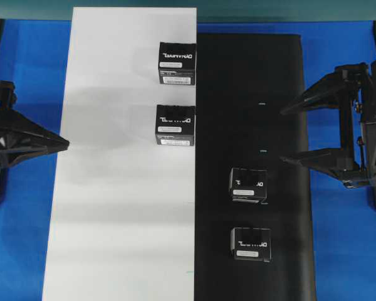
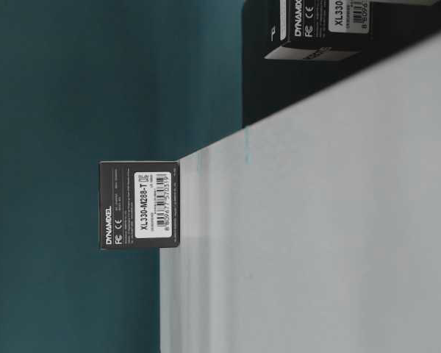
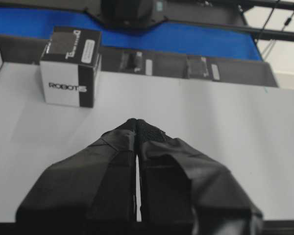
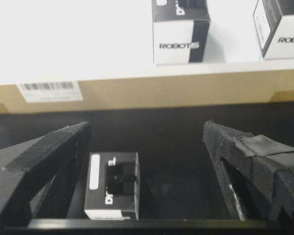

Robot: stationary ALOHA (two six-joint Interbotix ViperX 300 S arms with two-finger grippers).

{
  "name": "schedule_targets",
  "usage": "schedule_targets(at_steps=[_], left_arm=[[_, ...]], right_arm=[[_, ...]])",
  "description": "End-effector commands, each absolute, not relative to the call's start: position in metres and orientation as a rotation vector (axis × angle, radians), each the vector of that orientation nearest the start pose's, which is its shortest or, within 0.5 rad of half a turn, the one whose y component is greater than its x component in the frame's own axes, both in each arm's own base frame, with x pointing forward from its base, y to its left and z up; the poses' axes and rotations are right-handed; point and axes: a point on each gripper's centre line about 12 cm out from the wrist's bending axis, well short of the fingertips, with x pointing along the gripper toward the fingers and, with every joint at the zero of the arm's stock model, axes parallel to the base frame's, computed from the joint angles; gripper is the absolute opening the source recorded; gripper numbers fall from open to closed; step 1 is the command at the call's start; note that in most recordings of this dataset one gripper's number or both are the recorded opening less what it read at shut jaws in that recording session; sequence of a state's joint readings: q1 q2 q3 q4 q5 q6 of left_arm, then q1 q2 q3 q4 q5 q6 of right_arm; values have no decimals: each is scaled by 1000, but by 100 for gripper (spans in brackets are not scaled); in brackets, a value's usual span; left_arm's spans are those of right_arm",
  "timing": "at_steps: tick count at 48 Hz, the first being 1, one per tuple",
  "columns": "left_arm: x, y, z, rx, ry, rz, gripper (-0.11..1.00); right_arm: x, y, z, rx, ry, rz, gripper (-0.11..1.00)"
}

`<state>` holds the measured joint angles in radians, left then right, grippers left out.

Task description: Place the box from the black base onto the white base.

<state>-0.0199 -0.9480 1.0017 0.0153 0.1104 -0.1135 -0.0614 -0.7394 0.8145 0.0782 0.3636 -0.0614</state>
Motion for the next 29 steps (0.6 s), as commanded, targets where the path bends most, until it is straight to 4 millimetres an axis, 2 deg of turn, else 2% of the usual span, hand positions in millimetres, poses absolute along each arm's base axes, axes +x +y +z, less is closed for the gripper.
schedule_targets(at_steps=[1,13,22,29], left_arm=[[209,-6,327,-95,133,-21,-1],[208,-7,327,-93,129,-24,-1],[208,-6,327,-91,136,-24,-1],[209,-6,325,-93,141,-23,-1]], right_arm=[[249,-11,320,32,416,-32,100],[250,-10,318,35,419,-29,100],[248,-10,308,35,437,-29,100],[251,-11,314,25,379,-33,100]])
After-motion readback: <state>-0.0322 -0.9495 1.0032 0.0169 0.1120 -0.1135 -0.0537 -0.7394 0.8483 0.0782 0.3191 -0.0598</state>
